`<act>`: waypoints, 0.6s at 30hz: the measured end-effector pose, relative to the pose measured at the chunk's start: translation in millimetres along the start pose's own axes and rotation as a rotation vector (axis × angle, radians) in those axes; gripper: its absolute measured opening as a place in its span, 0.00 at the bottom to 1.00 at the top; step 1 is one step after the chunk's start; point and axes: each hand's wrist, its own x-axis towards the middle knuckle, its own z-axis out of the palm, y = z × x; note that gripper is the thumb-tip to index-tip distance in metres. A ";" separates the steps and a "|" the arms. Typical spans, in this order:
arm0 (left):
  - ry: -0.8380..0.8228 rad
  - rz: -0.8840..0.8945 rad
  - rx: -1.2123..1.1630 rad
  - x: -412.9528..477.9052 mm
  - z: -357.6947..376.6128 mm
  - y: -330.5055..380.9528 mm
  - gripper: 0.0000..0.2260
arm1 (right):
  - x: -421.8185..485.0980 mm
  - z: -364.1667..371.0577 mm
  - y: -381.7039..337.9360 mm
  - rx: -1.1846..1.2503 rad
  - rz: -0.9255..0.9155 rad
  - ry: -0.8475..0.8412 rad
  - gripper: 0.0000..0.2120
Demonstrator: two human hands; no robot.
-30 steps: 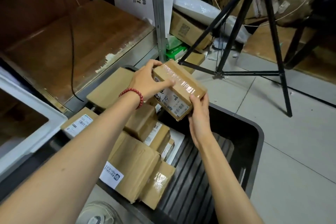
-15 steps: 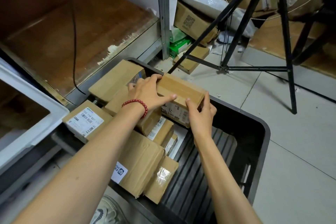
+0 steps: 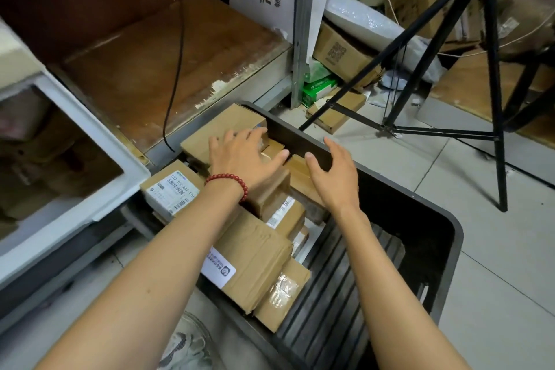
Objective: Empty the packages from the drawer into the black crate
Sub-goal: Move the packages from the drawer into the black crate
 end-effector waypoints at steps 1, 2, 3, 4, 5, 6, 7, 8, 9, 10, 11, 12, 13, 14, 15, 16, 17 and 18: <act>0.008 0.002 0.005 -1.9 -4.7 -3.4 0.30 | -1.4 1.0 -6.7 -0.015 -0.022 -0.012 0.28; 0.015 0.005 0.021 -4.7 -9.2 -8.2 0.29 | -4.0 2.8 -14.3 -0.023 -0.049 -0.030 0.27; 0.024 0.006 0.042 -7.8 -14.0 -14.2 0.28 | -7.3 5.5 -22.9 -0.029 -0.084 -0.053 0.27; 0.029 0.003 0.064 -11.0 -18.5 -21.6 0.27 | -11.4 8.1 -32.8 -0.039 -0.128 -0.080 0.27; 0.028 -0.008 0.080 -15.0 -23.5 -29.8 0.26 | -15.8 11.4 -43.3 -0.061 -0.178 -0.108 0.28; 0.021 -0.024 0.092 -20.1 -29.0 -39.1 0.26 | -20.9 15.2 -53.9 -0.092 -0.235 -0.136 0.28; 0.011 -0.042 0.100 -26.4 -34.4 -48.7 0.26 | -26.0 19.2 -64.3 -0.125 -0.290 -0.162 0.27; 0.002 -0.059 0.107 -33.7 -40.9 -58.6 0.26 | -31.3 22.9 -73.7 -0.155 -0.334 -0.187 0.27; -0.001 -0.080 0.111 -41.5 -47.3 -68.7 0.26 | -36.5 26.0 -83.0 -0.178 -0.367 -0.208 0.27; 0.004 -0.105 0.113 -50.1 -53.8 -79.6 0.26 | -41.9 28.9 -91.2 -0.195 -0.390 -0.228 0.27; 0.015 -0.138 0.116 -58.9 -60.2 -90.6 0.26 | -47.2 31.5 -98.7 -0.208 -0.411 -0.244 0.27; 0.025 -0.176 0.125 -68.0 -65.8 -101.7 0.25 | -52.7 34.1 -105.9 -0.225 -0.431 -0.257 0.27; 0.033 -0.215 0.137 -78.0 -71.0 -112.9 0.25 | -58.5 37.2 -112.9 -0.247 -0.452 -0.270 0.27; 0.035 -0.251 0.147 -88.8 -75.5 -124.0 0.25 | -64.8 40.9 -120.4 -0.268 -0.476 -0.284 0.27; 0.034 -0.279 0.158 -100.4 -79.7 -134.8 0.25 | -70.6 45.8 -127.7 -0.281 -0.504 -0.301 0.27; 0.031 -0.301 0.168 -112.8 -83.7 -145.5 0.24 | -76.6 51.6 -135.3 -0.283 -0.535 -0.321 0.27; 0.027 -0.320 0.178 -124.8 -87.2 -156.2 0.24 | -82.7 58.0 -143.0 -0.277 -0.559 -0.347 0.27; 0.021 -0.342 0.186 -137.3 -91.6 -167.2 0.24 | -89.3 65.0 -150.7 -0.270 -0.581 -0.379 0.27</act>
